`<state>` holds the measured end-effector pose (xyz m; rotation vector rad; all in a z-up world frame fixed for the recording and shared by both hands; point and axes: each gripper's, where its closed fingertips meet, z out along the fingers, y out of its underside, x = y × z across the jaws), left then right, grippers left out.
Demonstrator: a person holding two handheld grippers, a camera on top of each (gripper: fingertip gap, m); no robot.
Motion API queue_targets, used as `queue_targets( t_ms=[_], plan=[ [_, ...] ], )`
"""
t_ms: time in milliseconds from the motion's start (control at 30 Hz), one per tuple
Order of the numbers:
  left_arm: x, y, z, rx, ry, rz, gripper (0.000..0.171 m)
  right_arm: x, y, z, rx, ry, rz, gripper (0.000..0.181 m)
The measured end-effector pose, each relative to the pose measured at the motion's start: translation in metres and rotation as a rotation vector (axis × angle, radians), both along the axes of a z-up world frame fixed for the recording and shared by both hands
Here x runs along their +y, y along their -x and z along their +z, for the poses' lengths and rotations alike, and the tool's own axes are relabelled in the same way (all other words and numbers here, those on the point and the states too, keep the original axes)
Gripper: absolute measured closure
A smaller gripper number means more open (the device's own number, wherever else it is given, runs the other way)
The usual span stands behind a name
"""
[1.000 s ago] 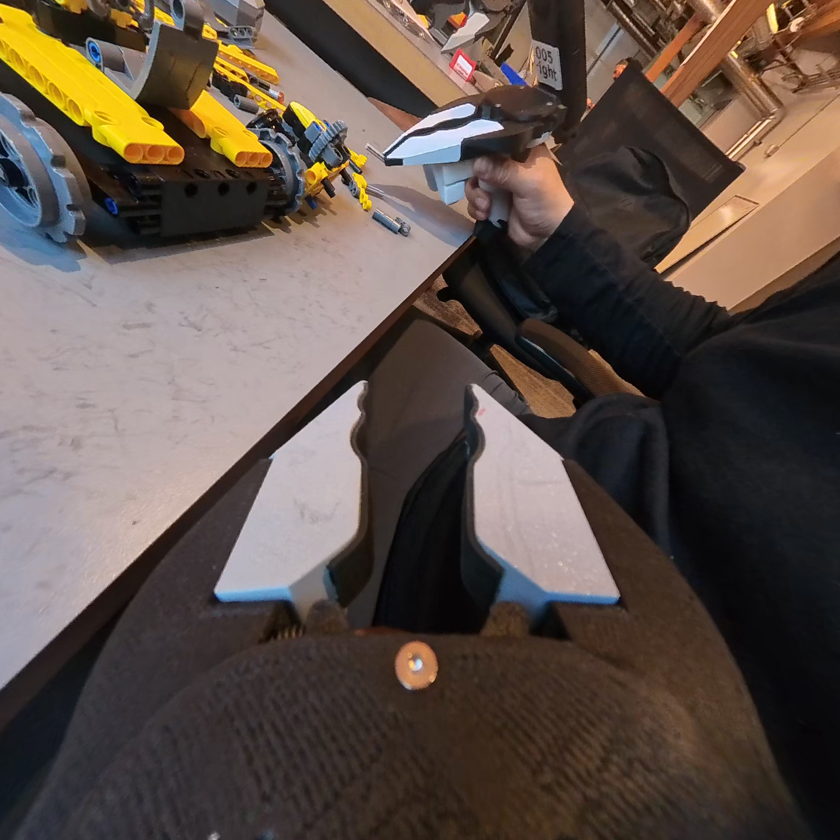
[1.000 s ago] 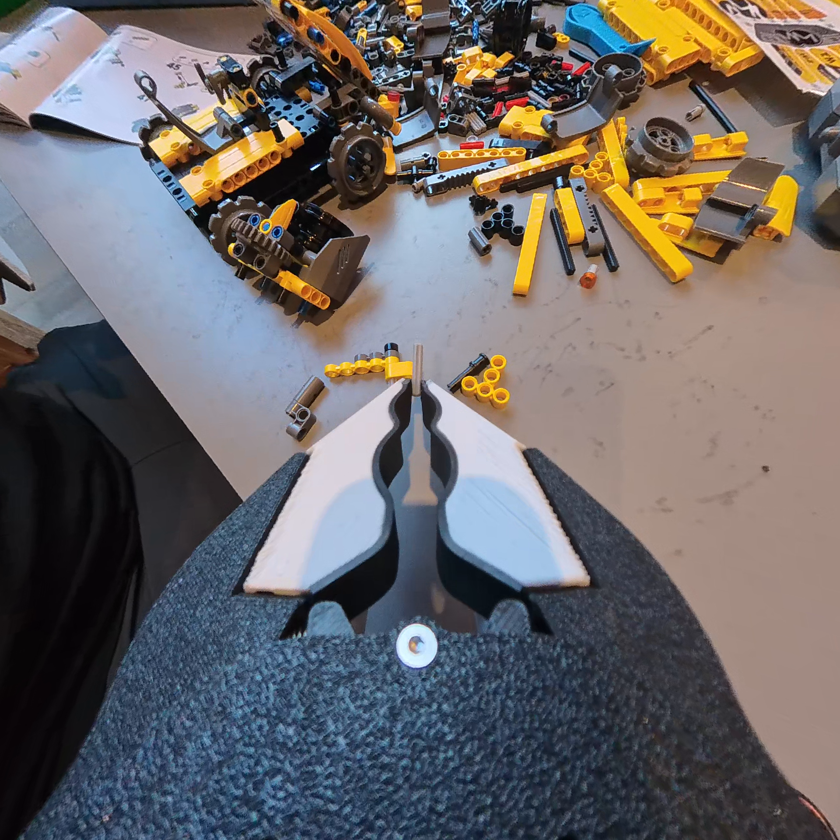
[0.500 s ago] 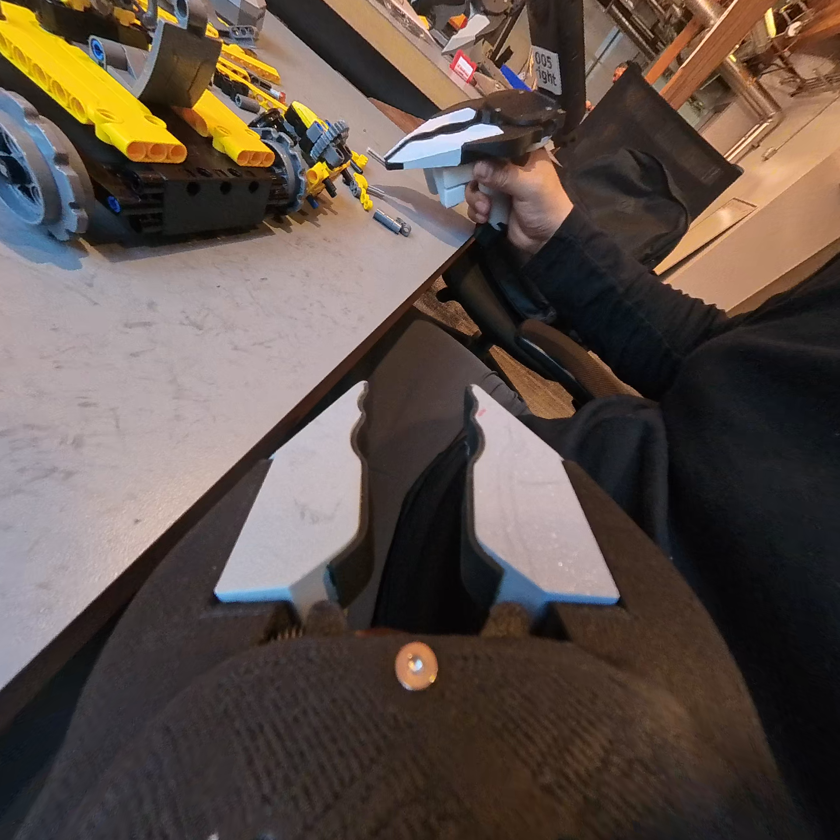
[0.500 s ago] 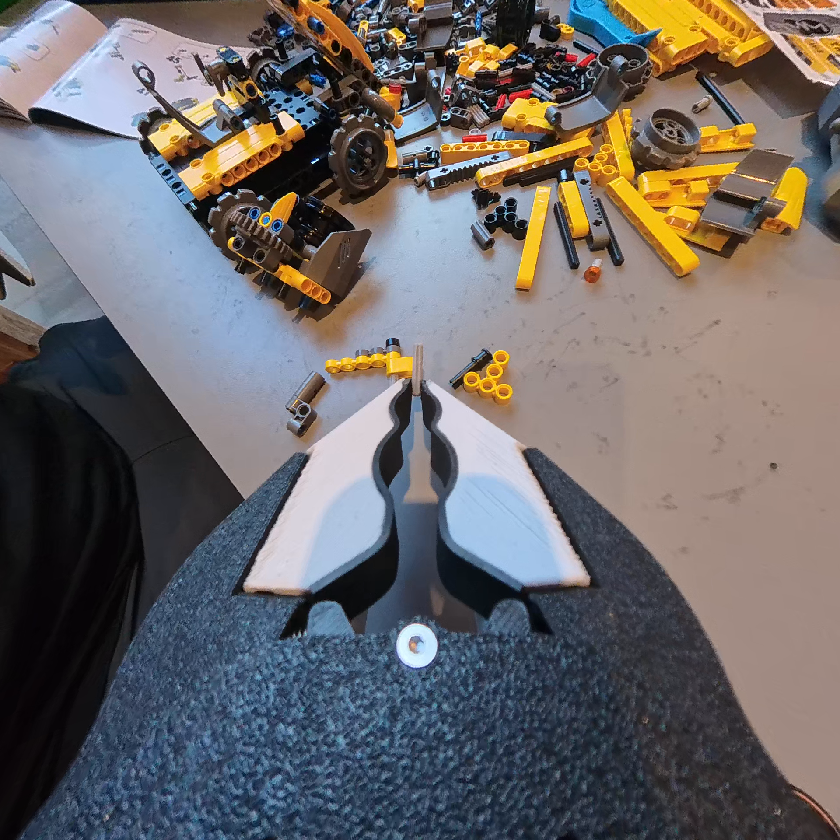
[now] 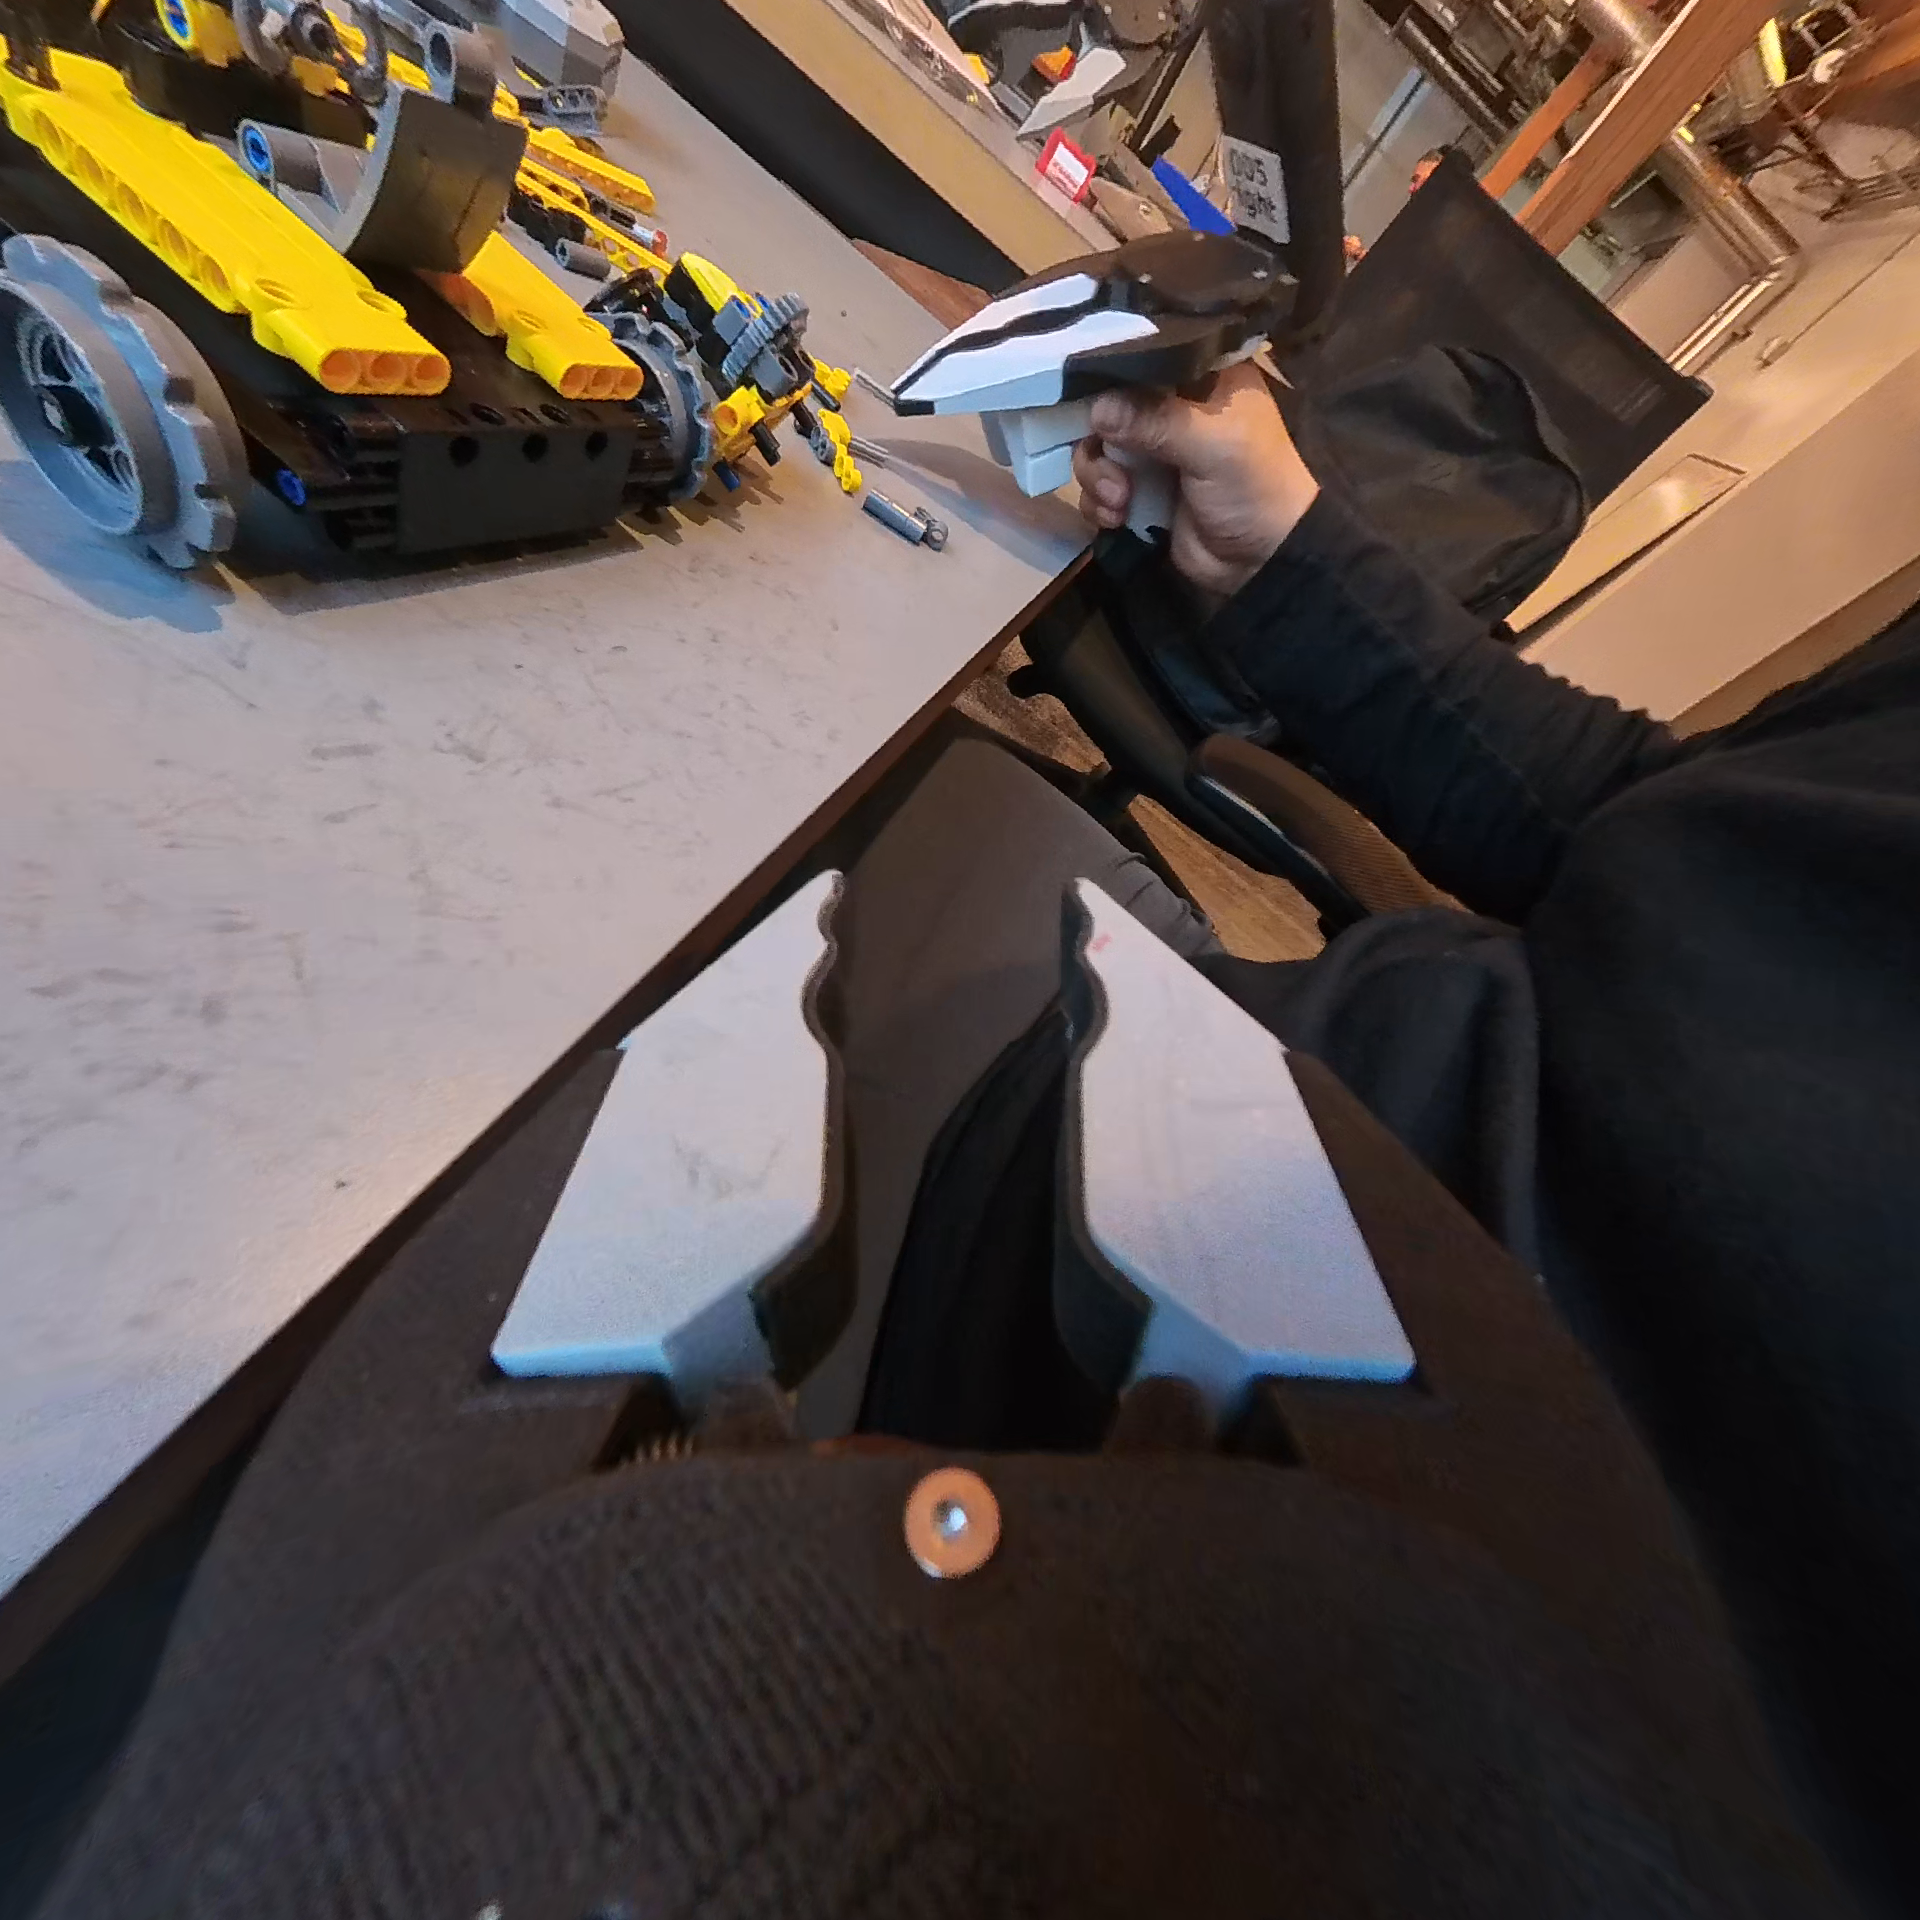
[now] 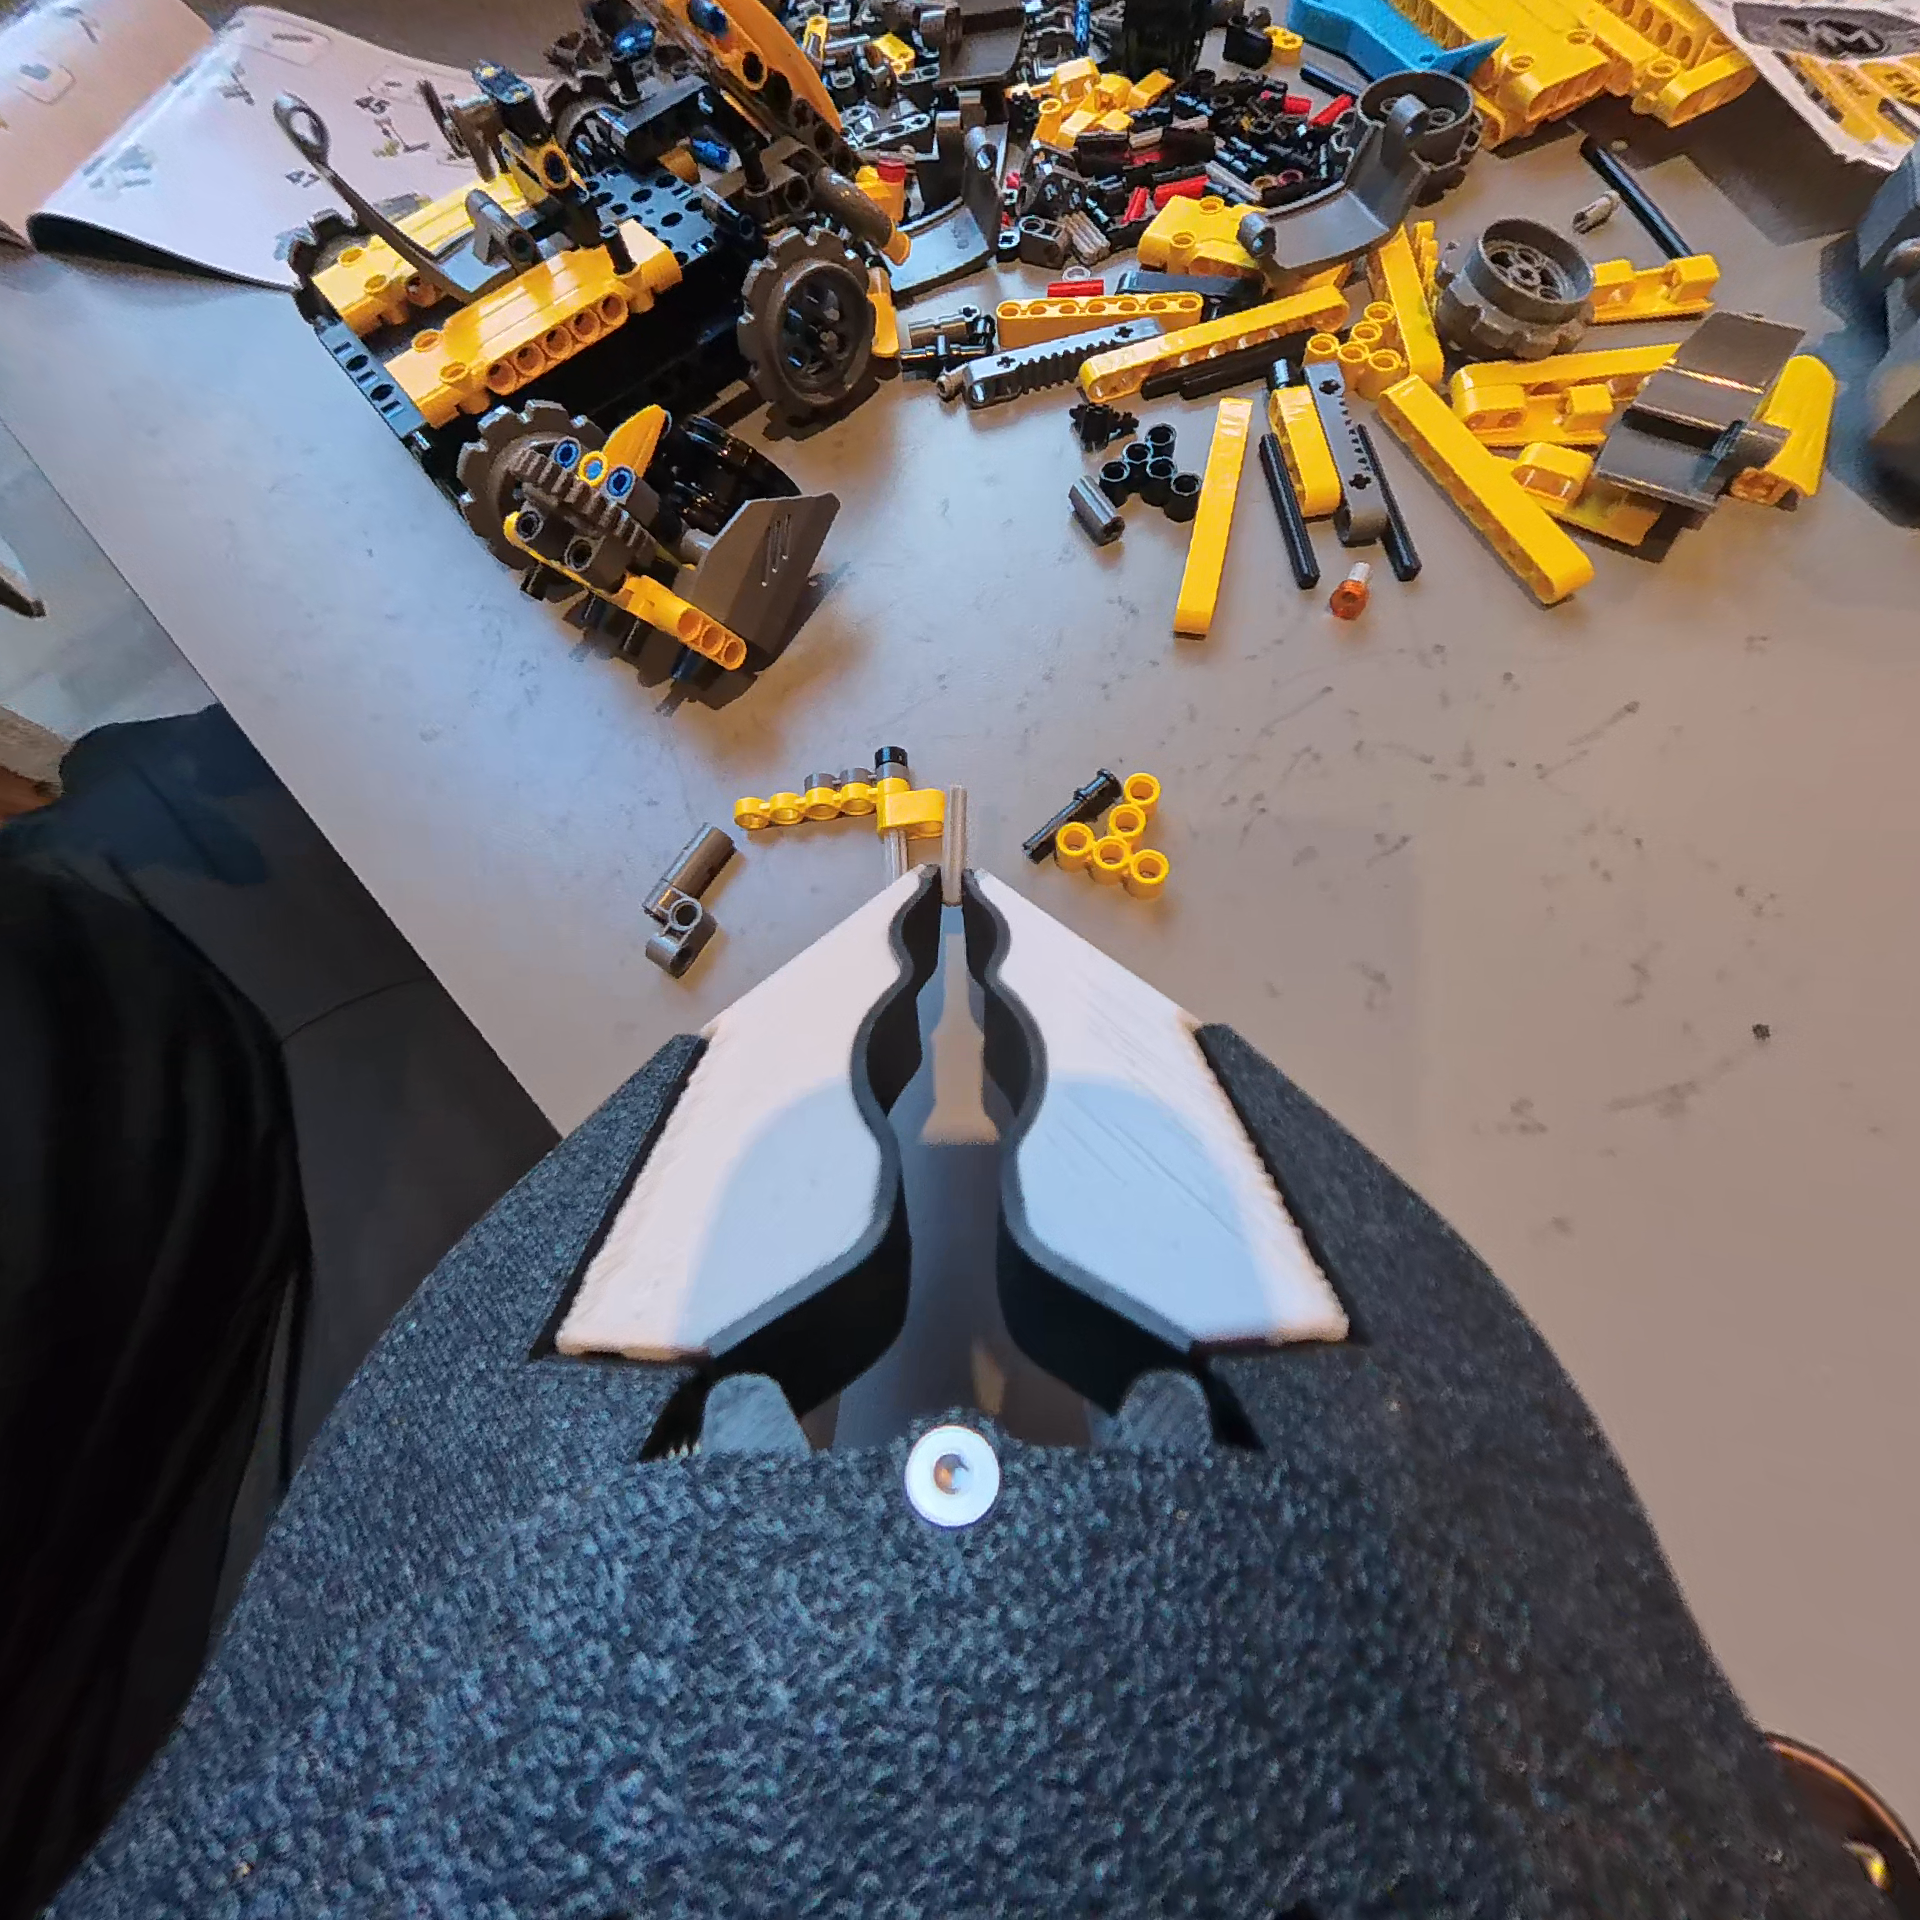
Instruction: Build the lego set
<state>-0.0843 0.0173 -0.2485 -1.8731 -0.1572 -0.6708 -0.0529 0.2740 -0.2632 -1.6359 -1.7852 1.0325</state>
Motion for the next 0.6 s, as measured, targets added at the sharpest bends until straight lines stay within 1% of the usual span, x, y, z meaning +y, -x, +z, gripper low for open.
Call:
queue_targets(
  t_ms=[133, 333, 433, 500, 600],
  plan=[
    [0.004, 0.002, -0.003, 0.04, 0.006, 0.009, 0.133, 0.002, -0.005, -0.005, -0.014, -0.034, 0.004, 0.178],
    [0.019, 0.009, -0.005, 0.198, 0.038, 0.054, 0.133, 0.008, -0.013, -0.006, -0.003, -0.03, 0.017, 0.178],
    [0.033, 0.007, 0.012, 0.261, 0.02, 0.052, 0.133, 0.01, -0.016, -0.004, 0.014, -0.008, 0.027, 0.178],
    [0.051, 0.0, 0.028, 0.32, 0.026, -0.002, 0.133, 0.013, -0.018, -0.005, 0.009, -0.023, 0.034, 0.178],
    [0.094, -0.019, 0.066, 0.36, 0.019, -0.128, 0.132, 0.018, -0.02, -0.003, 0.015, -0.048, 0.041, 0.178]
  ],
)
